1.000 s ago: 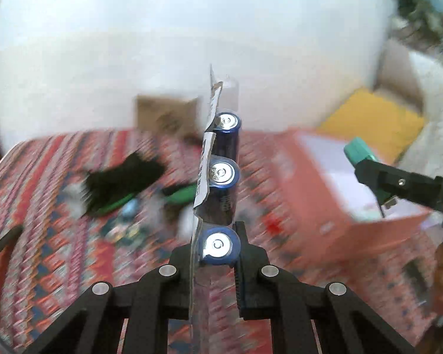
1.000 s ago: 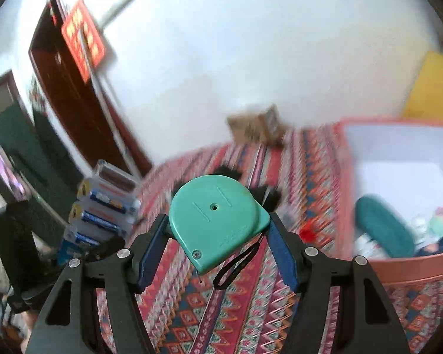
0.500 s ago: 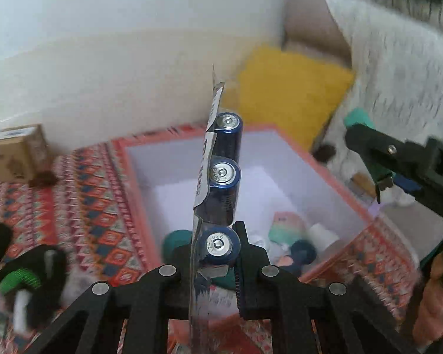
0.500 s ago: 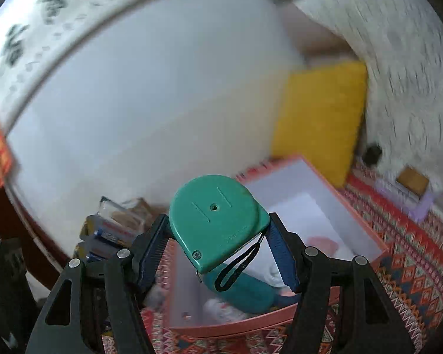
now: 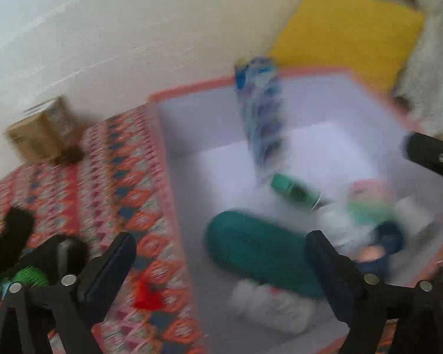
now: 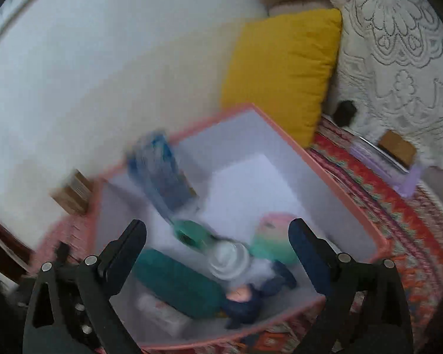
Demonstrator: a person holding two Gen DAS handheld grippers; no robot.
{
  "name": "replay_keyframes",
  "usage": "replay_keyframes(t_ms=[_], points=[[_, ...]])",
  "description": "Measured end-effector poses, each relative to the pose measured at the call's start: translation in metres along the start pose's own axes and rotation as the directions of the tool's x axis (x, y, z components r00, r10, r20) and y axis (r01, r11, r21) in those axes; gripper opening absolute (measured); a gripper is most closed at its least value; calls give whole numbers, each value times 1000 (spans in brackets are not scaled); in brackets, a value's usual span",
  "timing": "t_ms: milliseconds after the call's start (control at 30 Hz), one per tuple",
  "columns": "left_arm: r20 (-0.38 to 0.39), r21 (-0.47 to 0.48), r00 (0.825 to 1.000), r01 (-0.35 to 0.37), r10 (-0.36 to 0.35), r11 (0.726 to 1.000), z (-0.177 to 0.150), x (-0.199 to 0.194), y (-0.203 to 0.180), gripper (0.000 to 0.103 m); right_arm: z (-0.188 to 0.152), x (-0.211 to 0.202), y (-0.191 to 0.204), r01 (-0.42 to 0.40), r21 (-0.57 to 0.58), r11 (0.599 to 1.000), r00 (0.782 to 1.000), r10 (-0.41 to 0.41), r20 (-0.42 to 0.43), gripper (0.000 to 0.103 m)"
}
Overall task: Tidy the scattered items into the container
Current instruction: 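Carry the tape measure and battery pack into the pink box and release, then grasp the clear case with the right tool while the left grasps the grey cup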
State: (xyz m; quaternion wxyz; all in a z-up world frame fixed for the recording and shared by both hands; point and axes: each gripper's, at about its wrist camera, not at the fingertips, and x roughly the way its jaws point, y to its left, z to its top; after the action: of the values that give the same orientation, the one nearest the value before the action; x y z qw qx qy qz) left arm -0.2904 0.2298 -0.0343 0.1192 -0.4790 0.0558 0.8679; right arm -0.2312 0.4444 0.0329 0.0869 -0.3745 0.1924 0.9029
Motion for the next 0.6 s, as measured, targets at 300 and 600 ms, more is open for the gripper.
replay_keyframes(t_ms=[300, 600], points=[[-24, -67, 999, -31, 29, 997, -39, -15, 31, 96, -54, 48, 45, 137, -406, 904, 926, -263, -272, 97], [60, -79, 998, 32, -27, 996, -79, -71, 54, 95, -84, -3, 32, 68, -470, 880, 909, -248, -334, 95]])
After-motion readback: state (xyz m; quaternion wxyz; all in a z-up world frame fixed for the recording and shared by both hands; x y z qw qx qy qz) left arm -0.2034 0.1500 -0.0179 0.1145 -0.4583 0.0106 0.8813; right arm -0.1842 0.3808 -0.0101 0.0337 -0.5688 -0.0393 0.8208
